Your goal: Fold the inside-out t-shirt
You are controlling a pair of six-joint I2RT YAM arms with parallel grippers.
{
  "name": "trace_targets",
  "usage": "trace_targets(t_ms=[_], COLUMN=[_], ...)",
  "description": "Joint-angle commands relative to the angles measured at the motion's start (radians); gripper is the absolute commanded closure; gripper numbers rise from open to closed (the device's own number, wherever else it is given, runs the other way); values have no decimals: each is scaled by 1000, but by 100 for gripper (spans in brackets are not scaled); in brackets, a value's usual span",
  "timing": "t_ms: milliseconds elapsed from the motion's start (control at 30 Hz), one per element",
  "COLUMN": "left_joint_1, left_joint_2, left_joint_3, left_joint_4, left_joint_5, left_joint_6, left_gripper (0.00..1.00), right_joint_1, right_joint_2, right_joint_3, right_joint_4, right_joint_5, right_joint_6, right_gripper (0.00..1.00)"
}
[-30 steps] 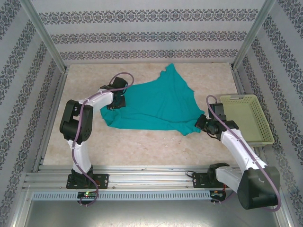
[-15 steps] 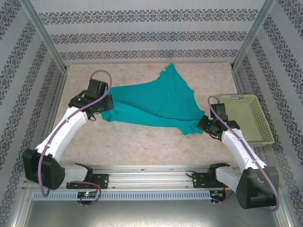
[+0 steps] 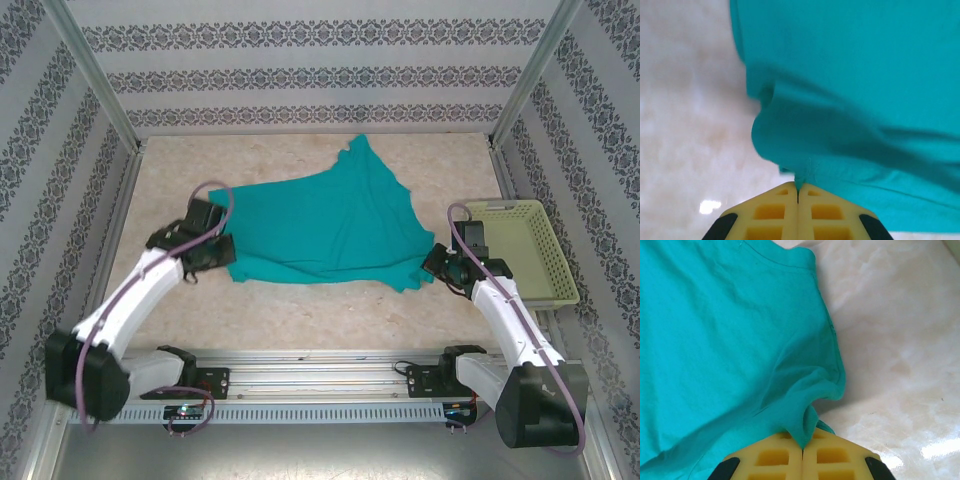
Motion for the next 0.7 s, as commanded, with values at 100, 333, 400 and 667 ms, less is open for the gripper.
trace_targets(t_ms=[100, 333, 400, 667], left_joint_1=[-2, 19, 19, -28], left_joint_2=[131, 574, 635, 464], left_joint_3=[298, 484, 528, 501], left_joint_4=[244, 39, 3, 62], left_joint_5=[-98, 7, 19, 45], left_joint_6=[157, 97, 109, 199], left_gripper=[100, 100, 100, 100], right_joint_1=[-8, -8, -8, -8], right_joint_2=[-56, -63, -63, -77], right_joint_3=[89, 68, 68, 72], right_joint_4=[-30, -15, -20, -34], right_joint_5=[4, -29, -31, -16], right_joint_6=[-8, 19, 15, 14], right_gripper=[100, 100, 100, 100])
